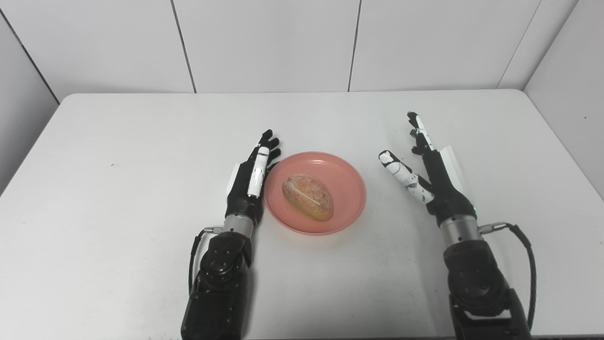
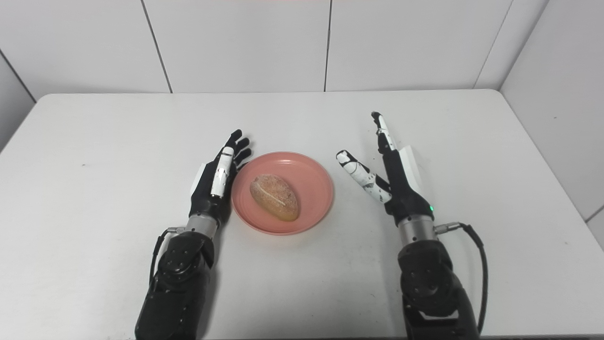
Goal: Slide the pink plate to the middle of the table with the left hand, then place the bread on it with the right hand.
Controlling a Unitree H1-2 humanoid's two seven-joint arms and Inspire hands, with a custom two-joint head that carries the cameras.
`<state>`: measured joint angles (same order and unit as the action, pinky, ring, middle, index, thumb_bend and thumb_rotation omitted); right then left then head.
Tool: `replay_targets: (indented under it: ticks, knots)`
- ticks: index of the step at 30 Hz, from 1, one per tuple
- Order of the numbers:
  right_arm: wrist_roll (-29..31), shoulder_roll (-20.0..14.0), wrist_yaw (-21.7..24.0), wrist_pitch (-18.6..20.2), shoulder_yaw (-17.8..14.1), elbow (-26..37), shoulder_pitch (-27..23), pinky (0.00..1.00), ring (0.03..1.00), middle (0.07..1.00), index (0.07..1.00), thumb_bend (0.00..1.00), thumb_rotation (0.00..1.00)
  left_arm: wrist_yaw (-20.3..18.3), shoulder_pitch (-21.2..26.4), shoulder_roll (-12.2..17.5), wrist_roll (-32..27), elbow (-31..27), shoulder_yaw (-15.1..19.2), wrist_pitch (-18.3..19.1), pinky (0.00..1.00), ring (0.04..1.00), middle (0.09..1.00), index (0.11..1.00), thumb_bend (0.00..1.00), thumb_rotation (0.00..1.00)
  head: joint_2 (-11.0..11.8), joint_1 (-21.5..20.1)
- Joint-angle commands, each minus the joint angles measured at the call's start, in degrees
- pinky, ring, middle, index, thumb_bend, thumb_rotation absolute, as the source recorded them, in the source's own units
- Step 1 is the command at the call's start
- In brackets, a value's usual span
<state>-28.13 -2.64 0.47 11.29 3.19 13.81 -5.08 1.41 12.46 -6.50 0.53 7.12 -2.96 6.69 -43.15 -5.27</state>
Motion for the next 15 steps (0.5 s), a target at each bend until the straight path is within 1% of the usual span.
replay_targets:
  ticks: [1,2,3,6,9,12,14,15]
  knots:
    - [3.2,1.1,-3.1,-6.7,-0.4,-0.1,-0.5,0.91,0.966,0.985,0.988,0.71,1.0,1.0,-0.5,0.4,1.3,-2.7,0.0,-0.9,0.96,0.968,0.976,0.968,0.37,1.0,0.0,0.4]
    - [4.6,1.4,-3.7,-7.9,-0.6,-0.6,0.0,0.92,0.978,0.994,0.995,0.68,1.0,0.9,-1.0,0.4,1.5,-3.5,0.0,-0.7,0.96,0.972,0.98,0.973,0.37,1.0,0.0,0.4]
    - [7.0,2.0,-3.8,-9.6,-0.9,-1.2,0.9,0.92,0.979,0.995,0.995,0.67,1.0,0.8,-1.8,0.3,1.4,-4.7,0.0,-0.6,0.96,0.972,0.979,0.973,0.37,1.0,0.1,0.6]
    - [12.4,3.2,-3.6,-12.6,-1.0,-2.6,3.1,0.94,0.988,1.0,0.998,0.64,1.0,0.4,-4.4,0.2,1.3,-7.9,-0.1,-0.8,0.98,0.979,0.983,0.976,0.37,1.0,0.2,0.4]
    - [14.9,4.7,-3.5,-13.1,-0.3,-2.6,5.3,0.95,0.99,1.0,0.994,0.62,1.0,0.3,-7.0,0.4,1.7,-10.5,-0.5,-1.4,0.99,0.986,0.988,0.983,0.38,1.0,0.2,0.3]
    - [15.5,5.4,-3.5,-13.4,0.6,-2.7,6.6,0.92,0.972,0.988,0.984,0.52,1.0,0.0,-8.7,0.8,1.9,-12.0,-0.7,-1.4,0.98,0.983,0.991,0.988,0.4,1.0,0.1,1.3]
    - [16.4,5.5,-3.0,-13.5,0.8,-2.9,6.9,0.92,0.969,0.987,0.983,0.51,1.0,-0.2,-9.1,1.1,2.0,-12.4,-0.9,-1.4,0.98,0.982,0.99,0.988,0.4,1.0,0.1,1.8]
    - [17.0,5.5,-2.9,-13.4,0.9,-2.9,6.9,0.91,0.964,0.983,0.98,0.48,1.0,-0.2,-9.2,1.2,2.0,-12.4,-1.0,-1.4,0.98,0.982,0.99,0.987,0.4,1.0,0.0,1.8]
